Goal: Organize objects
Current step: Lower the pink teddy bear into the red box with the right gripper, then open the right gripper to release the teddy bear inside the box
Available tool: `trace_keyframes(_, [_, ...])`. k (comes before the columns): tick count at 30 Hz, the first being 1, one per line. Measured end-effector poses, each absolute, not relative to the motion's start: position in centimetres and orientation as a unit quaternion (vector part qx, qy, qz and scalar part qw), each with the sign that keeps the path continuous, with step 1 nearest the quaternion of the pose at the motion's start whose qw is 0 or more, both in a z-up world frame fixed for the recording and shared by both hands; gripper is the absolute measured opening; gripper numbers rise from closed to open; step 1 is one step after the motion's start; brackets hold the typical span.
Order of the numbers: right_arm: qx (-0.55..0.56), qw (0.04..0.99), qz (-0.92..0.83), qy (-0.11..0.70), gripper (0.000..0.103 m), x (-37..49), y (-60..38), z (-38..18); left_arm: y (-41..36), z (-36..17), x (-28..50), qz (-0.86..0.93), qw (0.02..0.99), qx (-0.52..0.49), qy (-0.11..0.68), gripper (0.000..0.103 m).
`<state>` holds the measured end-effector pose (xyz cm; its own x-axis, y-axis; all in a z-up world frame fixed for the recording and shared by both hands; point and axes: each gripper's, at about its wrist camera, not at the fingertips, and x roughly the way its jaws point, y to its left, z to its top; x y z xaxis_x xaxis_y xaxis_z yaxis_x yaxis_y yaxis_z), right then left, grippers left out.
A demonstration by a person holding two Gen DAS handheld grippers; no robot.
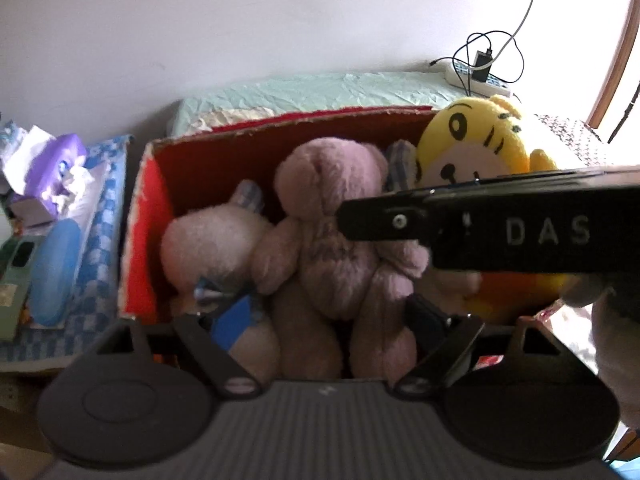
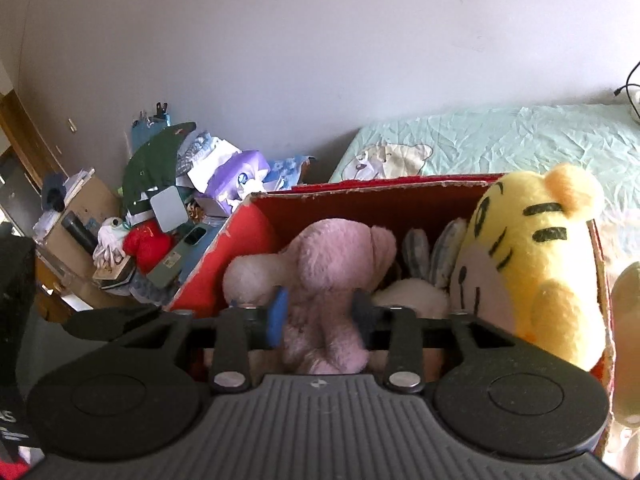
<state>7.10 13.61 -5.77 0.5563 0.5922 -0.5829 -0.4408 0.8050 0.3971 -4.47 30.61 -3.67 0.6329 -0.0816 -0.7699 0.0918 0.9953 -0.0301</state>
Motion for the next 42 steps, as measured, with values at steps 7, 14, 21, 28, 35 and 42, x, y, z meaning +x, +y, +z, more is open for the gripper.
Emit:
trace_keyframes(7, [0.061,0.885,0.263,0.379,0.010,7.7,14.8,-7.0,31.2,-3.4,-4.8,-0.020,0.901,0.007,0.433,0.079])
trace_keyframes(14, [0.059,0.880,0.258,0.395,0.008,8.1,14.9,-8.4,31.2,-4.2,-4.0,-0.003,0.890,0.006,0.456,0.079])
trace_keyframes(21, [0.062,0.879,0.258,0.396,0.006,8.1,14.8,-9.1,30.8,-4.5,-3.5,-0.003,0.887,0.006,0.461,0.088])
trace_keyframes(28, [0.072,0.878,0.259,0.397,0.007,8.0,14.5,-9.3,30.3,-4.5,-3.5,-0.003,0.886,0.005,0.464,0.091])
trace_keyframes(35, [0.100,0.871,0.266,0.401,0.013,7.5,13.3,-8.4,30.3,-4.6,-3.3,0.000,0.884,0.005,0.467,0.095])
trace_keyframes(42, [0.122,0.864,0.266,0.410,0.013,7.0,12.3,-8.3,30.1,-4.7,-3.2,0.001,0.883,0.005,0.469,0.097])
